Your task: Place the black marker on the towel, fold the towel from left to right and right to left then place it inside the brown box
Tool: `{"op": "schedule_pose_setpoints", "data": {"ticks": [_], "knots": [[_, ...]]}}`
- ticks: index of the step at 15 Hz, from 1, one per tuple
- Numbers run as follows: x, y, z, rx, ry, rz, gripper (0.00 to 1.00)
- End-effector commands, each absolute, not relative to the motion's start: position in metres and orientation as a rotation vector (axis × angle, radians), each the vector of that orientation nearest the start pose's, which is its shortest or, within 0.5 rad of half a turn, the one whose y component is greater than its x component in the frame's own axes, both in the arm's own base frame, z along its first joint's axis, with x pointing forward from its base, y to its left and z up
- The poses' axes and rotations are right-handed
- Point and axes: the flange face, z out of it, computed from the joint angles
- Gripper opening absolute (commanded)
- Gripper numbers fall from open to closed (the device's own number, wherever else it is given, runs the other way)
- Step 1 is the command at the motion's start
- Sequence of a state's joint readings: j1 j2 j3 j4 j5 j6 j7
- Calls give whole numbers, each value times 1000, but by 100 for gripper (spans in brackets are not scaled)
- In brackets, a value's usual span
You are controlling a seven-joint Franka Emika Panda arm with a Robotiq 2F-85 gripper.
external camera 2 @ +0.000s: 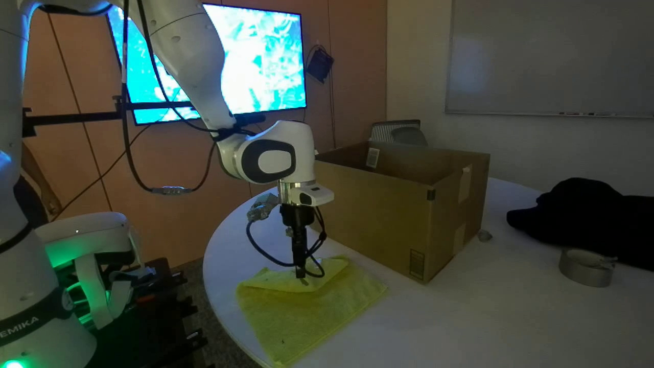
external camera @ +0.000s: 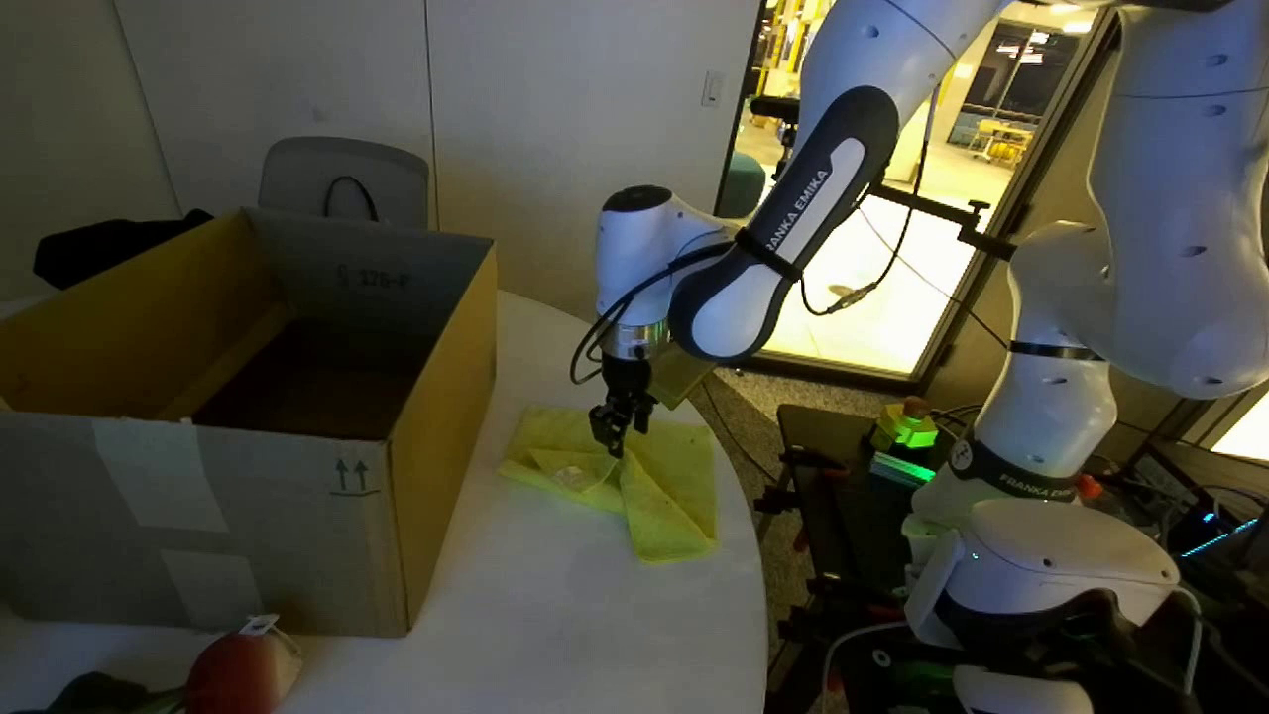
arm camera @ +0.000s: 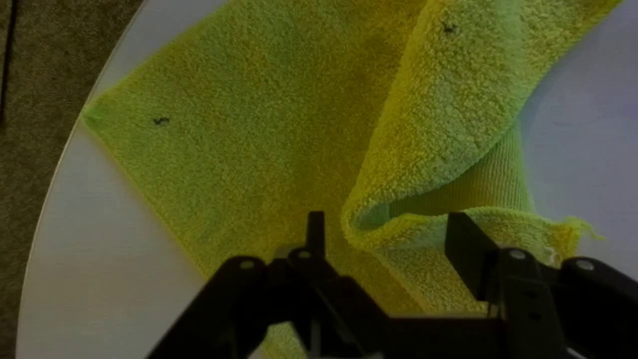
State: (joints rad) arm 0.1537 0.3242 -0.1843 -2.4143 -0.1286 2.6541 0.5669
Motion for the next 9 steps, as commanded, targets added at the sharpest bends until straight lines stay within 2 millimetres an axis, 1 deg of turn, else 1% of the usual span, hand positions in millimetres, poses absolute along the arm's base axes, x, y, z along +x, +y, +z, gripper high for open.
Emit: {"op": "schedule_pose_setpoints", "data": {"ticks": [1, 2, 5, 7, 9], "knots": [[469, -35, 189, -3165, 805, 78, 96], [464, -41, 189, -3160, 814, 82, 99], [445, -61, 185, -3150, 798, 128, 100], [436, -69, 177, -3157, 746, 168, 100], [428, -77, 165, -3174, 697, 220, 100]]}}
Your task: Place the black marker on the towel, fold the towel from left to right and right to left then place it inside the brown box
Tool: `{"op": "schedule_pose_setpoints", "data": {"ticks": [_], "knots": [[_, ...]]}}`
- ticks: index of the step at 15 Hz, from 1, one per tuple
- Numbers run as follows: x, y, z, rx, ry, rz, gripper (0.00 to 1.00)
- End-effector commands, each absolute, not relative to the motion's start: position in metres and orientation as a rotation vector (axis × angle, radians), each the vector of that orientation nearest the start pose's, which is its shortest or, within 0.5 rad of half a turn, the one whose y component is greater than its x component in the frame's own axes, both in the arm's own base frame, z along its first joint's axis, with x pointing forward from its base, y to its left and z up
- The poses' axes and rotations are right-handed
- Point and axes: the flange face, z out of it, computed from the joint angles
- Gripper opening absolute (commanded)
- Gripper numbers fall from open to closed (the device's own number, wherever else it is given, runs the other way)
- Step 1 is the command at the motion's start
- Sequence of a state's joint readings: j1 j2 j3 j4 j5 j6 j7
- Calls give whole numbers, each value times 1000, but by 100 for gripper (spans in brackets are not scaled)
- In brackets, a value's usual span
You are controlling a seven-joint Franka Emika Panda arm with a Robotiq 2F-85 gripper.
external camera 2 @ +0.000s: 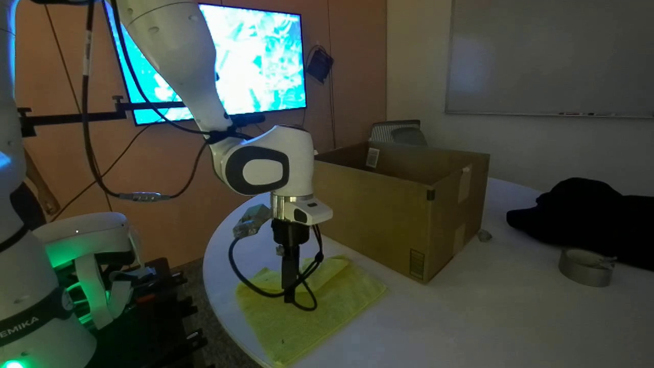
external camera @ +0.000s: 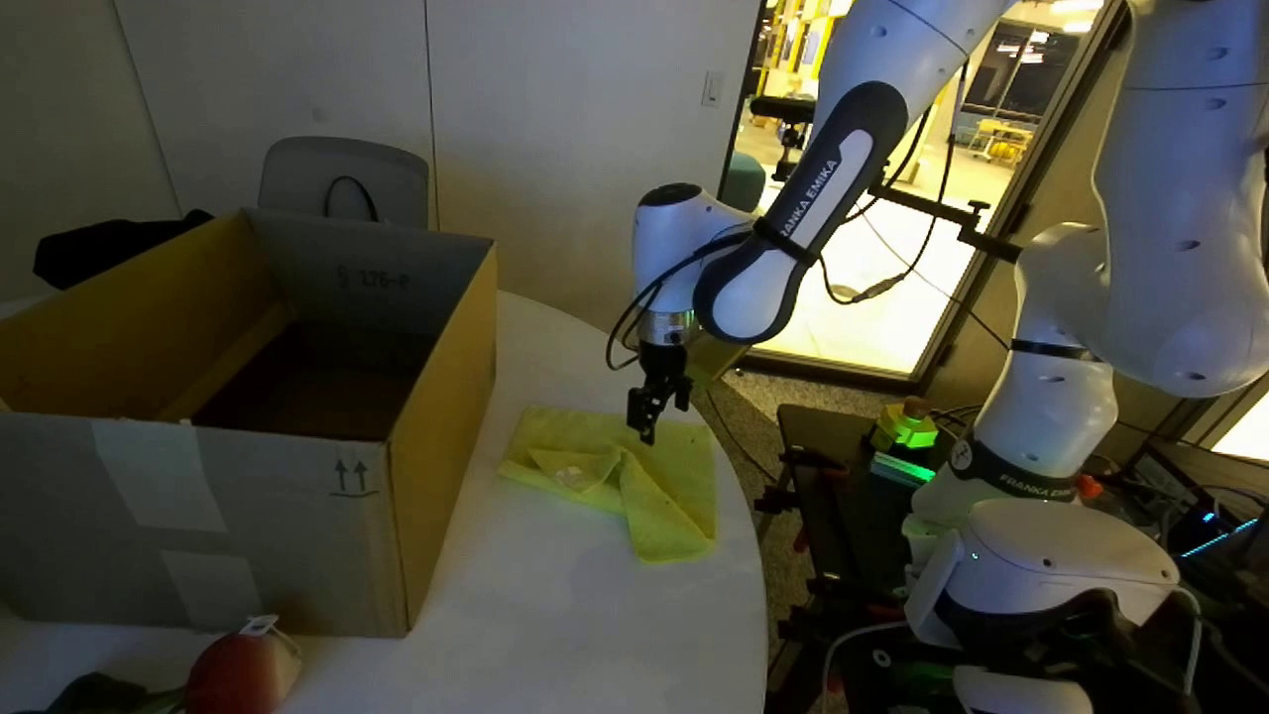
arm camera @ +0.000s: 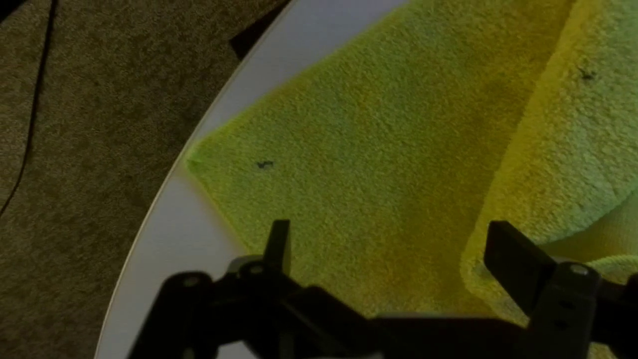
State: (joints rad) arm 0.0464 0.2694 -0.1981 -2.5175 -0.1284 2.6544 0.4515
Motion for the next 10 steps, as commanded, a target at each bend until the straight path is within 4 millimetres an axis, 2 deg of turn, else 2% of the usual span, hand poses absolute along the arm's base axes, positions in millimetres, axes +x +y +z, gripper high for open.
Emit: {"op": "schedule_pose_setpoints", "data": {"ticks": [1, 10], "knots": [[425, -80, 160, -3176, 676, 244, 100], [414, -95, 105, -3172, 601, 341, 100]]}}
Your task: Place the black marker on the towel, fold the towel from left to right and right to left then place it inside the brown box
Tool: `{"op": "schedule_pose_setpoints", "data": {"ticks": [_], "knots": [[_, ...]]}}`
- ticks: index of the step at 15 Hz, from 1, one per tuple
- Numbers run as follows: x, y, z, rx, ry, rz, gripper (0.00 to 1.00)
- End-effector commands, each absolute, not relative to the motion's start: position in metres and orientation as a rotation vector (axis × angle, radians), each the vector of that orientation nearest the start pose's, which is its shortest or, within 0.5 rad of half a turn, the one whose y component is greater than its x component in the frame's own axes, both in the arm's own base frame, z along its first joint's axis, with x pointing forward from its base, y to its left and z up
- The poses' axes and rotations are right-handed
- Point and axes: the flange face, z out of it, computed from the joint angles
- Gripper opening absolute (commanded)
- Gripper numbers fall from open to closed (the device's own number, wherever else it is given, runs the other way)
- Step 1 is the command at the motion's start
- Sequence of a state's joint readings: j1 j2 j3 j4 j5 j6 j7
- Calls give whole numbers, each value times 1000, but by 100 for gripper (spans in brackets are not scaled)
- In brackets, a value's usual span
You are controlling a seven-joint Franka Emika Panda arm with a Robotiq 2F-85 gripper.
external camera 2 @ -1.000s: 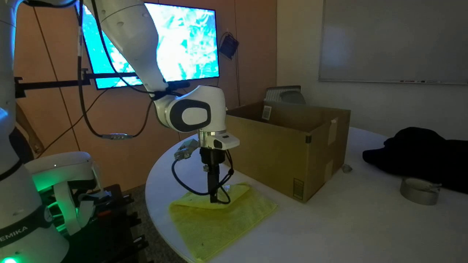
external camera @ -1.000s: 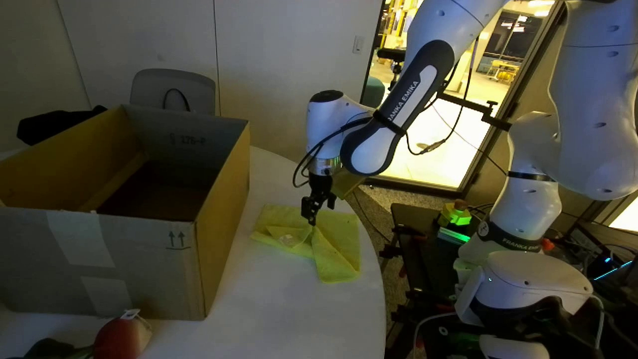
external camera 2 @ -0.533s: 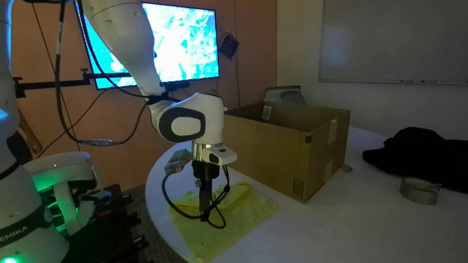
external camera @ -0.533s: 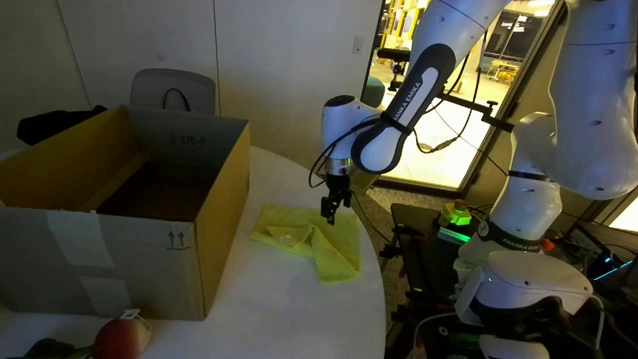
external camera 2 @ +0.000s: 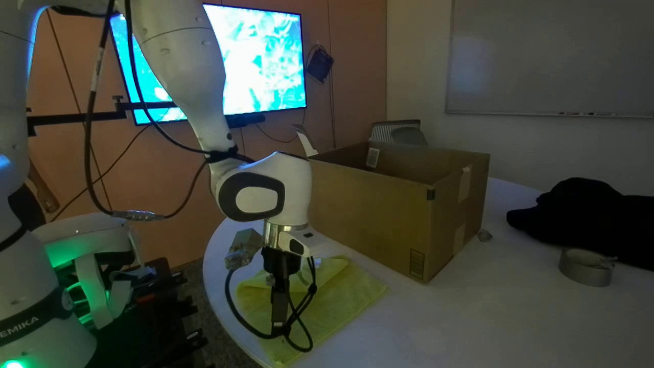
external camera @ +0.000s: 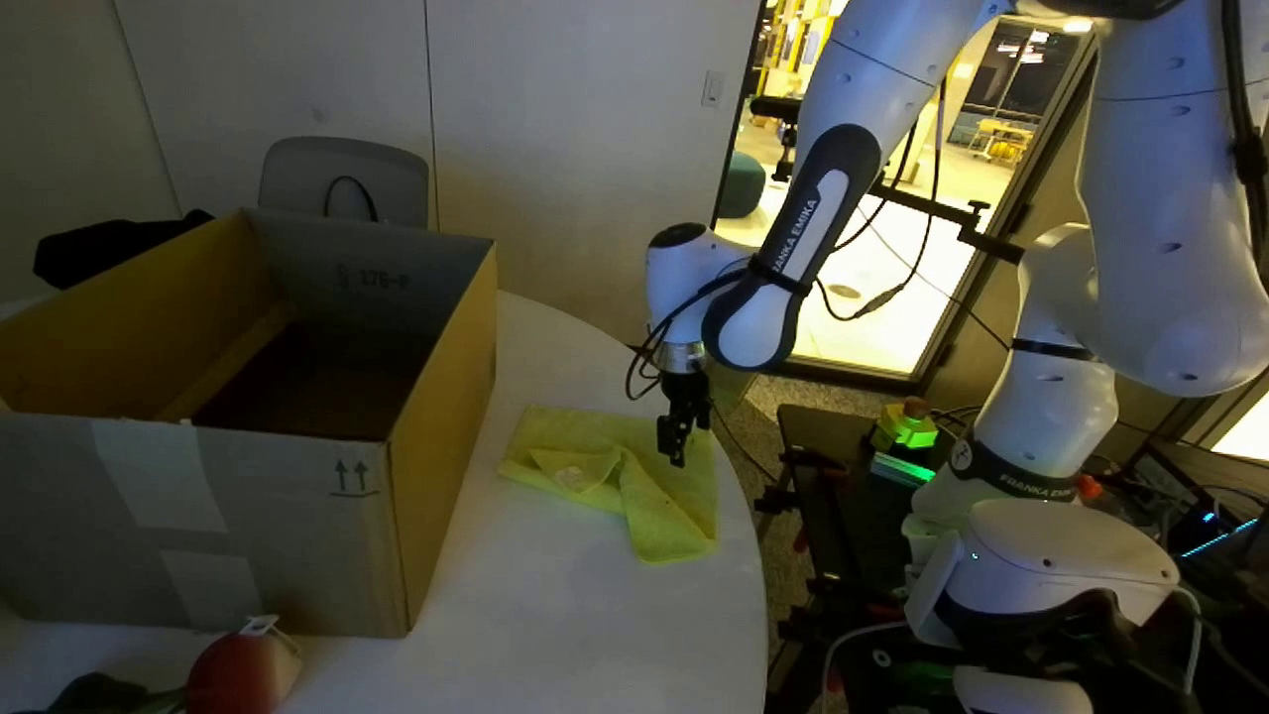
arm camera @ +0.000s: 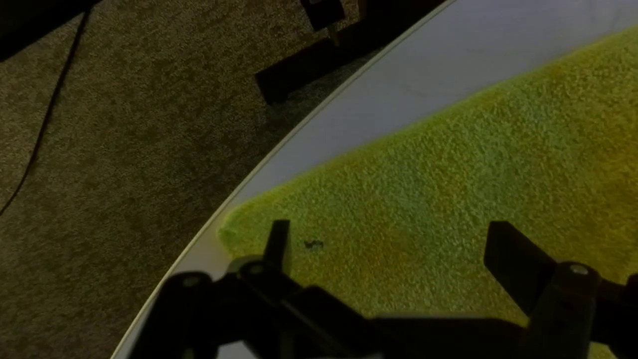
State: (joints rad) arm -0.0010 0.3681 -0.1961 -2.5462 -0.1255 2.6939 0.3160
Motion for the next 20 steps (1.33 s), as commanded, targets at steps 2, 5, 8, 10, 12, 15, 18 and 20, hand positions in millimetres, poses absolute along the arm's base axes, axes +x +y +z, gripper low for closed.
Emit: {"op": "schedule_pose_setpoints", "data": {"ticks": [2, 5, 8, 10, 12, 15, 18, 20], "knots": [[411, -100, 95, -3147, 599, 361, 100], [404, -100, 84, -3115, 585, 380, 100], [402, -101, 81, -3085, 567, 389, 100], [402, -101, 83, -3069, 549, 385, 87], [403, -99, 86, -3058, 529, 382, 71], [409, -90, 95, -3052, 486, 360, 46], [413, -82, 112, -3069, 453, 316, 24], [418, -78, 128, -3086, 439, 268, 8]]}}
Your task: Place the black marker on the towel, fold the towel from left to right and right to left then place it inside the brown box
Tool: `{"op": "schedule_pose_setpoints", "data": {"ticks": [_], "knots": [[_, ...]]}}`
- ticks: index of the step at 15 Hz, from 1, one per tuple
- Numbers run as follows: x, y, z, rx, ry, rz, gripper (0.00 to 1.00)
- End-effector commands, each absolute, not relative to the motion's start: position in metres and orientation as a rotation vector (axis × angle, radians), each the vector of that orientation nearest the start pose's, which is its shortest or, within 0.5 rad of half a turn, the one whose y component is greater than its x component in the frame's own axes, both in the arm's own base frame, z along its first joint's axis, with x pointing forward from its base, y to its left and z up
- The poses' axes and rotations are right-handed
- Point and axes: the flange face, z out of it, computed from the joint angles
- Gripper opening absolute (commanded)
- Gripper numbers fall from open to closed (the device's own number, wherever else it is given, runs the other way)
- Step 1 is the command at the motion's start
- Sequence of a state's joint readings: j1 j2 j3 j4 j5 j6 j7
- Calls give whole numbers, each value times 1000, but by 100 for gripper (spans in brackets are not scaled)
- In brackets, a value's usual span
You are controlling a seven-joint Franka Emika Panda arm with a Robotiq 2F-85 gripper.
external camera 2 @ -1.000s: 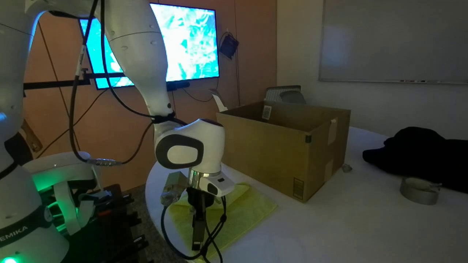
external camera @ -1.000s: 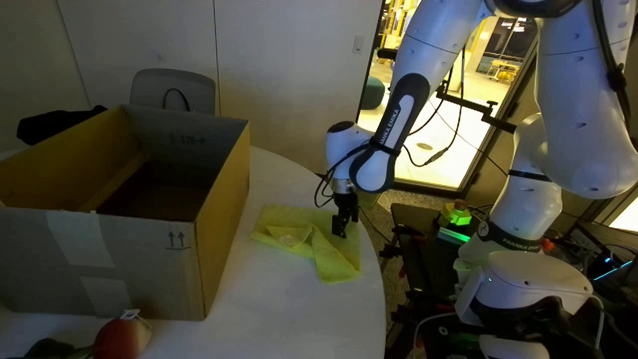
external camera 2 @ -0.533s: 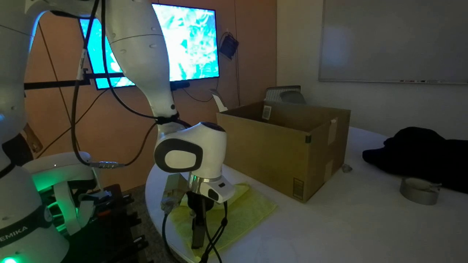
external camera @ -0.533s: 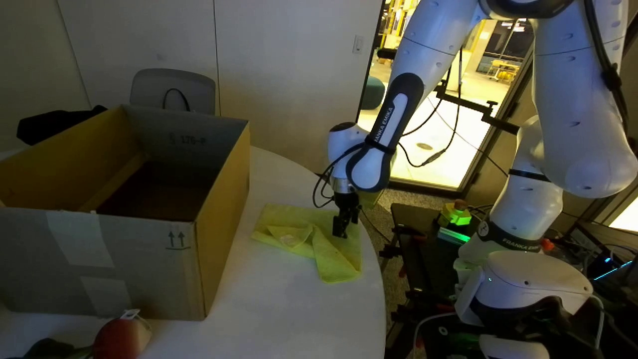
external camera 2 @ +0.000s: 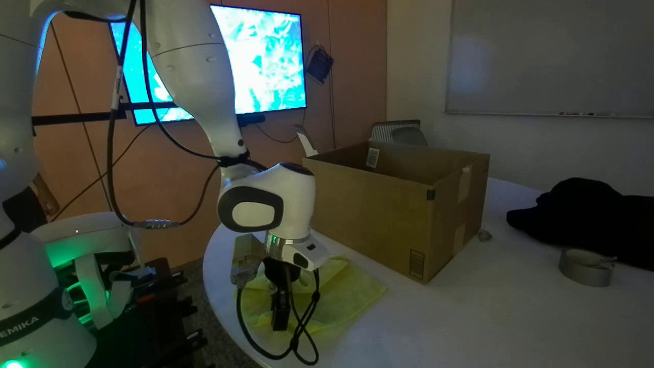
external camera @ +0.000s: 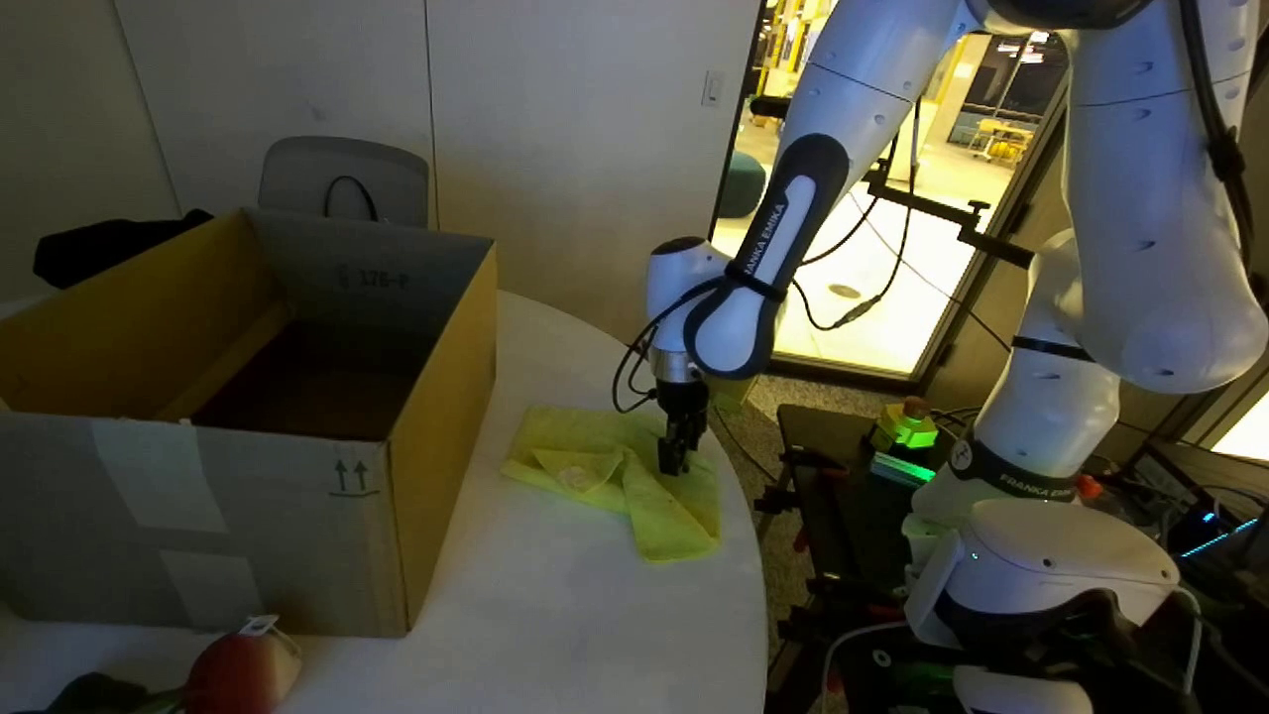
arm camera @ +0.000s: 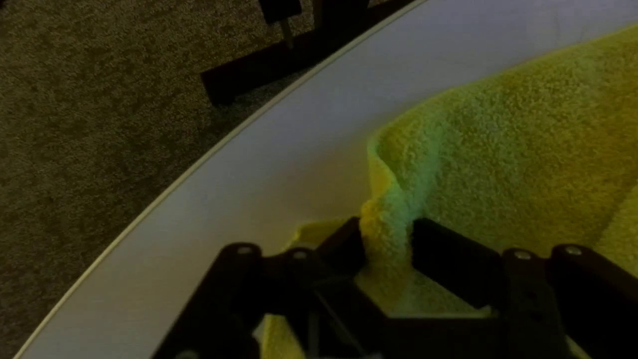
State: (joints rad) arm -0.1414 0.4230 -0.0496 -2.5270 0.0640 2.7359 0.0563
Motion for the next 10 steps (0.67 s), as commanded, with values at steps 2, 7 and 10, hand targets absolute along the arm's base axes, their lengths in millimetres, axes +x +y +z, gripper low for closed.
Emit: {"op": "schedule_pose_setpoints", "data": {"ticks": [2, 7, 10], "knots": [[422, -74, 146, -3106, 425, 201, 0], [441, -62, 193, -3150, 366, 20, 2], [461, -49, 213, -3131, 400, -115, 2]]}}
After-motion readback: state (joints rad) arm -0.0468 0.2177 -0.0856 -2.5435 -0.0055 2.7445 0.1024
